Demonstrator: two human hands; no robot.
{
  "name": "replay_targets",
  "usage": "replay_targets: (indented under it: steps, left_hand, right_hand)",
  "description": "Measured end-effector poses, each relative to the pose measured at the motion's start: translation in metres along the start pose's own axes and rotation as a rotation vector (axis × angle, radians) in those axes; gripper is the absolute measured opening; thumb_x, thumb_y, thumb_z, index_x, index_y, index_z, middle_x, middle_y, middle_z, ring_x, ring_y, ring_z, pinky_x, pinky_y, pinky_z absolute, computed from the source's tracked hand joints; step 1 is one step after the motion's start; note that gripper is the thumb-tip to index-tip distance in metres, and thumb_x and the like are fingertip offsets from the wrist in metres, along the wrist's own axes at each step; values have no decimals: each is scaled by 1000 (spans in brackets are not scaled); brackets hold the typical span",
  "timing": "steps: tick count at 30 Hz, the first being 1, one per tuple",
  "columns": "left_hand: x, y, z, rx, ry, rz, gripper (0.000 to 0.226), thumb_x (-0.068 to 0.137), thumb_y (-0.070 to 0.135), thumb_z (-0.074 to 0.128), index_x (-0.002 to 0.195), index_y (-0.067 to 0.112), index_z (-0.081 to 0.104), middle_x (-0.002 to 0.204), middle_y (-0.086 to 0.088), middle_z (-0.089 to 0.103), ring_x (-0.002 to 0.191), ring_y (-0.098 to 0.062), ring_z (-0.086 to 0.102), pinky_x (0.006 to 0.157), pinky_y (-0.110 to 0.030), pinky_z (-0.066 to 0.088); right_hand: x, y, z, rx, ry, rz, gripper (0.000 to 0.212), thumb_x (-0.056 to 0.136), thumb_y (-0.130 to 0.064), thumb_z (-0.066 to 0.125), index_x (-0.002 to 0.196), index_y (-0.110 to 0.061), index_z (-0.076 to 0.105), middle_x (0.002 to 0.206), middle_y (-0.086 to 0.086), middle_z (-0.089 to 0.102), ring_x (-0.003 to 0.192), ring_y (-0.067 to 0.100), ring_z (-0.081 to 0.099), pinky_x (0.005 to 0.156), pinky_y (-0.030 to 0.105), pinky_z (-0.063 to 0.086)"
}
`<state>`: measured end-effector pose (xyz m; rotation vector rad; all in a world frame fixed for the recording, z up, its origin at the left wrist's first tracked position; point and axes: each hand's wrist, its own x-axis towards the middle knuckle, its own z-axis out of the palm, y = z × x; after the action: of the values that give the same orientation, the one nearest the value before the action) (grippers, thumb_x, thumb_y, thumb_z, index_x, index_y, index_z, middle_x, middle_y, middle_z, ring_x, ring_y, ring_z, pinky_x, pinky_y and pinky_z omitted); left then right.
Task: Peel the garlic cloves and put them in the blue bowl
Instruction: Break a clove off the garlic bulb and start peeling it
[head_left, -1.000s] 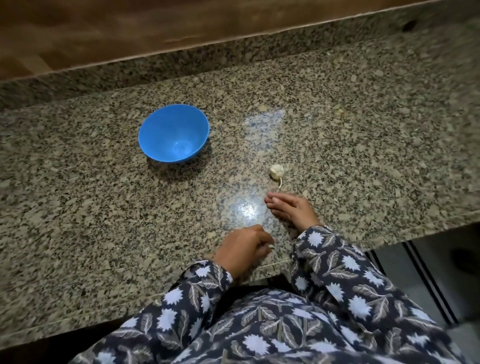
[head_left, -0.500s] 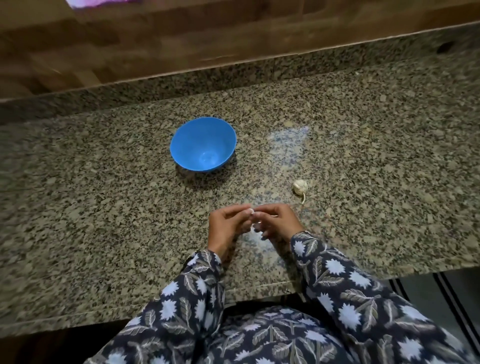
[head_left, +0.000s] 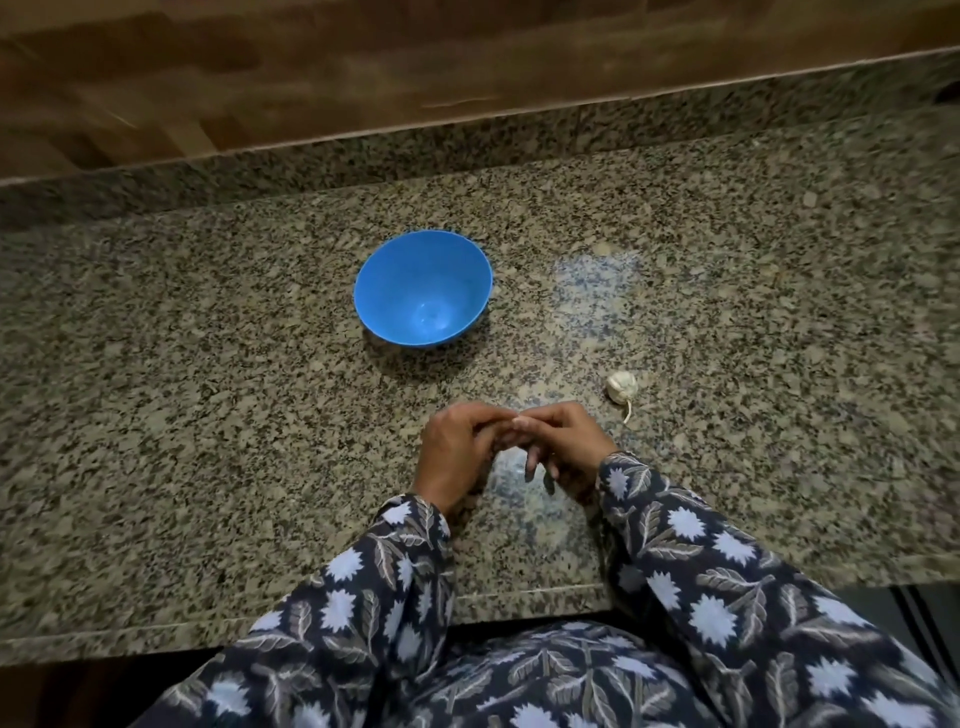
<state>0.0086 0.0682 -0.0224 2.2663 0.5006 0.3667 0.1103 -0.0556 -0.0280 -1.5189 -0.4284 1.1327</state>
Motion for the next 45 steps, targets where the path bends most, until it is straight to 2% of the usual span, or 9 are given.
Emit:
replay_targets:
  steps: [4, 9, 15, 19, 23, 25, 30, 36, 45]
  left_hand:
    - [3, -1, 5, 31, 19, 77, 21, 75, 0, 71, 92, 12, 75, 86, -4, 72, 80, -22, 65, 75, -44, 54]
    - [7, -4, 7, 42, -15, 49, 18, 80, 10, 70, 98, 13, 74, 90, -3, 73, 82, -20, 65, 77, -43, 54]
    - [14, 6, -3, 293, -292, 214, 49, 94, 43, 33, 93, 5, 64, 83, -6, 63, 75, -16, 54, 70, -24, 39]
    - [9, 10, 4, -234, -294, -195, 30, 99, 21, 43, 85, 3, 63, 71, -9, 56, 63, -12, 46, 54, -15, 36]
    - [8, 13, 3, -849, -331, -656, 30, 97, 14, 43, 71, 9, 56, 59, 1, 46, 53, -12, 37, 49, -20, 31]
    - [8, 14, 2, -808, -342, -629, 29, 97, 14, 44, 72, 11, 59, 59, 3, 47, 53, -10, 38, 49, -20, 31]
    - [-3, 17, 2, 15, -159, -99, 16, 92, 14, 57, 99, 11, 72, 79, 2, 68, 68, -6, 57, 61, -12, 41]
    - [-24, 10, 12, 3, -89, -181, 24, 85, 7, 65, 108, 13, 70, 109, -1, 68, 97, -10, 62, 89, -18, 46]
    - [-22, 25, 12, -202, -47, -243, 18, 78, 14, 73, 95, 10, 74, 90, 3, 72, 79, -4, 65, 73, -11, 50]
  right_hand:
    - [-2, -6, -9, -80, -24, 4, 12, 91, -5, 53, 92, -2, 65, 66, 0, 69, 33, 5, 50, 30, 14, 34]
    - [6, 1, -12, -108, 38, -34, 12, 88, -8, 58, 88, -4, 69, 64, 0, 67, 37, 5, 47, 38, 17, 40]
    - [3, -9, -15, -720, 176, -313, 20, 84, -11, 63, 102, -5, 69, 88, 9, 72, 67, 4, 59, 63, 0, 39]
    - [2, -11, -13, -870, 241, -579, 17, 83, -1, 59, 97, -1, 70, 79, 14, 71, 62, 17, 64, 64, 14, 48]
    - [-1, -14, -13, -962, 197, -679, 27, 87, -18, 48, 88, -5, 73, 65, 8, 69, 50, 15, 62, 49, 24, 55]
    - [-2, -15, -13, -953, 169, -540, 23, 91, -17, 51, 95, -7, 71, 72, 7, 69, 55, 13, 58, 55, 22, 53]
    - [-3, -9, -11, -644, 214, -201, 20, 91, -18, 55, 105, -10, 68, 82, -1, 66, 66, 7, 53, 63, 19, 44]
    - [-16, 10, -12, -479, 181, -45, 16, 92, -14, 55, 89, -8, 70, 66, -4, 63, 47, -5, 51, 58, 20, 46]
    - [-24, 8, -6, -484, 189, -31, 13, 88, -13, 60, 94, -10, 71, 64, -6, 64, 50, 1, 53, 55, 15, 46]
